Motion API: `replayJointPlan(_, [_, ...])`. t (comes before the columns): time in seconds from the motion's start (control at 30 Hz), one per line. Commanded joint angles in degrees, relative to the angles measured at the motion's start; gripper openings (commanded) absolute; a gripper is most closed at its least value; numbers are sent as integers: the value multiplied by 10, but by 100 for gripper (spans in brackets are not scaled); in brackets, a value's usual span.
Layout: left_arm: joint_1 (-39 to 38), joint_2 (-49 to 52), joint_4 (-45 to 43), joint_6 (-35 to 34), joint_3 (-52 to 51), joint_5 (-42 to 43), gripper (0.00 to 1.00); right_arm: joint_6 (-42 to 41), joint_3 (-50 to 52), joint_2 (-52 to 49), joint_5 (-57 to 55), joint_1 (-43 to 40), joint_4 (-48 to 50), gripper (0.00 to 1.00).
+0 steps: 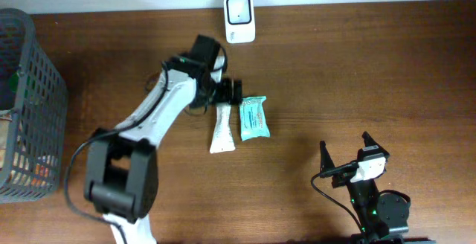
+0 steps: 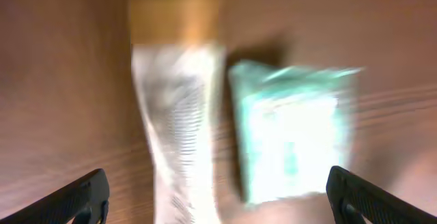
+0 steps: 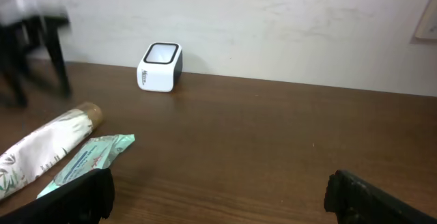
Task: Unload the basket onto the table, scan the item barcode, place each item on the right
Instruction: 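Carry the white tube out and set it beside the wipes pack, then reach the left gripper into the basket and grasp the green-lidded jar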
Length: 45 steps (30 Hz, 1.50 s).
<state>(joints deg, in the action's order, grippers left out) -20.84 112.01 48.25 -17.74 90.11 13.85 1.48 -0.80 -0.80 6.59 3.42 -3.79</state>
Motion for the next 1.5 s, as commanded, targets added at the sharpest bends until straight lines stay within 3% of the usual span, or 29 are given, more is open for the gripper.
replayJointPlan(0.0, [30, -97, 36, 33, 96, -19, 99, -2, 5, 3, 3, -1, 0, 98])
replayJointPlan(0.13, [107, -151, 97, 91, 186, -25, 99, -2, 5, 3, 3, -1, 0, 98])
replayJointPlan(0.27, [233, -205, 134, 97, 234, -71, 99, -2, 5, 3, 3, -1, 0, 98])
replayJointPlan(0.43, [387, -249, 105, 97, 235, -183, 99, -2, 5, 3, 3, -1, 0, 98])
replayJointPlan(0.57, [480, -236, 81, 97, 234, -197, 99, -2, 5, 3, 3, -1, 0, 98])
replayJointPlan(0.63, [512, -212, 25, 98, 234, -197, 99, -2, 5, 3, 3, -1, 0, 98])
replayJointPlan(0.77, [545, -158, -91, 135, 251, -194, 97, -2, 5, 3, 3, -1, 0, 98])
replayJointPlan(0.93, [548, -71, -29, 133, 318, -189, 97, -2, 5, 3, 3, -1, 0, 98])
replayJointPlan(1.23, [550, 38, 60, 143, 319, -235, 92, -2, 5, 3, 3, -1, 0, 98])
replayJointPlan(1.47, [571, 84, 76, 137, 319, -191, 93, -2, 5, 3, 3, -1, 0, 98])
